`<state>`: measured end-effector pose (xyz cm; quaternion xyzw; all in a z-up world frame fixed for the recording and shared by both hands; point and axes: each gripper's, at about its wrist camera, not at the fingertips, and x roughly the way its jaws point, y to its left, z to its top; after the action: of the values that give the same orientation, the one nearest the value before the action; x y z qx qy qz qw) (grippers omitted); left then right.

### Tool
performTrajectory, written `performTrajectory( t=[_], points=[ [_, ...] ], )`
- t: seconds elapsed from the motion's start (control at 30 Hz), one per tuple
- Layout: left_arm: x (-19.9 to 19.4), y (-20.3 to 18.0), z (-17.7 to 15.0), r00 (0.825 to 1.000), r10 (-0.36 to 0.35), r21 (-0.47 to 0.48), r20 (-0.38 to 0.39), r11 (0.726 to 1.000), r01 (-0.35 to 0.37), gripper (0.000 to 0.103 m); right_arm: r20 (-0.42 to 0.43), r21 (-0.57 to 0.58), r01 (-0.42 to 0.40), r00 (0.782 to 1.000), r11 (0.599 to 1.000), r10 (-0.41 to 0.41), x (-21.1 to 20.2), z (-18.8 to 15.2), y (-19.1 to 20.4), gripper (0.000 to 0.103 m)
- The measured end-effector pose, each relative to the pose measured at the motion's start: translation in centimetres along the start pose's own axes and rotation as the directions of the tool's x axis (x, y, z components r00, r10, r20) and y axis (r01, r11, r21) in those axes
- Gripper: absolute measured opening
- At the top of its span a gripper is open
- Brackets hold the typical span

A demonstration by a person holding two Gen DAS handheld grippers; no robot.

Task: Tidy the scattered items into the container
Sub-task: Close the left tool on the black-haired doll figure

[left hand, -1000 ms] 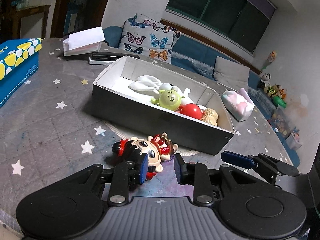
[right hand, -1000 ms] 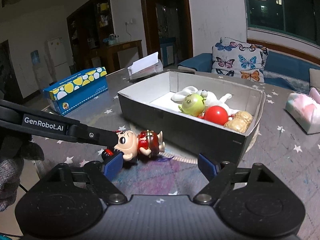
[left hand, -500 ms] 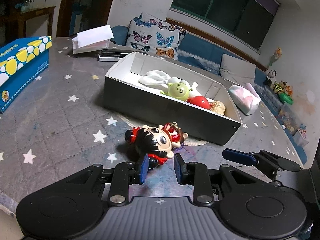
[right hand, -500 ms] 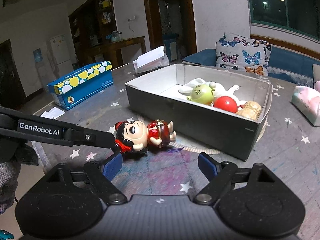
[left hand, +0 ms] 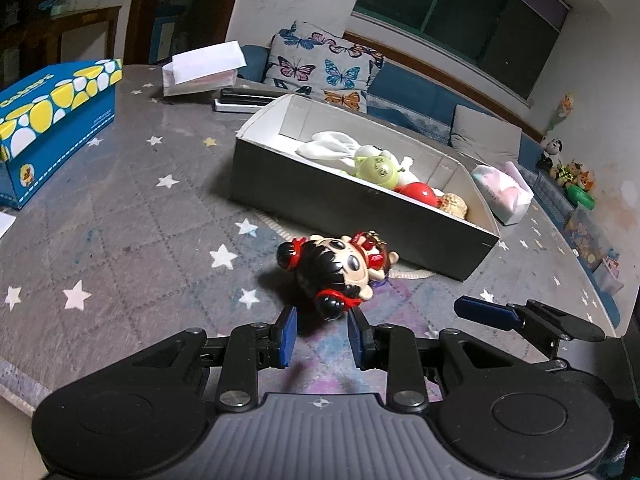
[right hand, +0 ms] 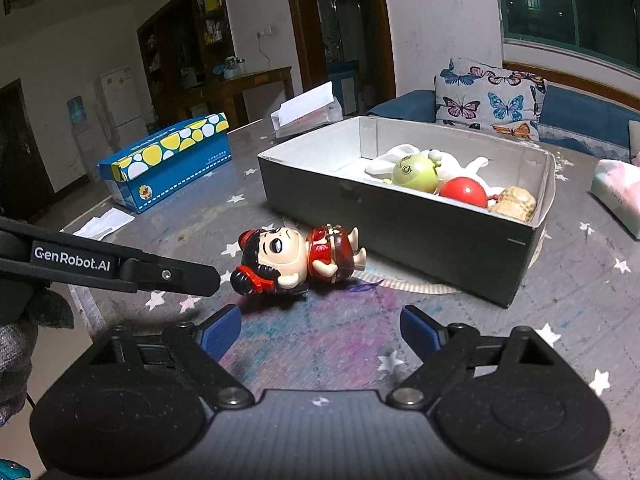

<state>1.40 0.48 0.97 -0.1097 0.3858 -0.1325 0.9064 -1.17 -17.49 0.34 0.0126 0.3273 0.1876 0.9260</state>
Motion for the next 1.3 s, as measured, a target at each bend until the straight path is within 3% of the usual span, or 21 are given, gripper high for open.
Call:
performTrajectory(
  t=[0.33, 0.67, 1.3],
  points=[
    [0.2, 1.9, 0.0, 1.0, -0.003, -0.064, -0.006, 0.998, 0.003, 0.03, -0.018, 0.011, -0.01, 1.0, 1.0, 0.01, 0.9, -0.2, 0.0, 0.089],
    [0.5, 3.1, 0.9, 0.997, -0.076, -0.142, 0.025, 0.987, 0.079, 0.03, -0.012, 0.008, -0.014, 1.0, 1.0, 0.014, 1.6, 0.5, 0.1, 0.093],
    [3.2, 6.2, 2.6, 0.979, -0.198, -0.346, 0.048, 0.916, 0.203, 0.03, 0.005, -0.03, -0.038, 0.999, 0.999, 0.038, 5.3, 4.2, 0.4, 0.094]
  ],
)
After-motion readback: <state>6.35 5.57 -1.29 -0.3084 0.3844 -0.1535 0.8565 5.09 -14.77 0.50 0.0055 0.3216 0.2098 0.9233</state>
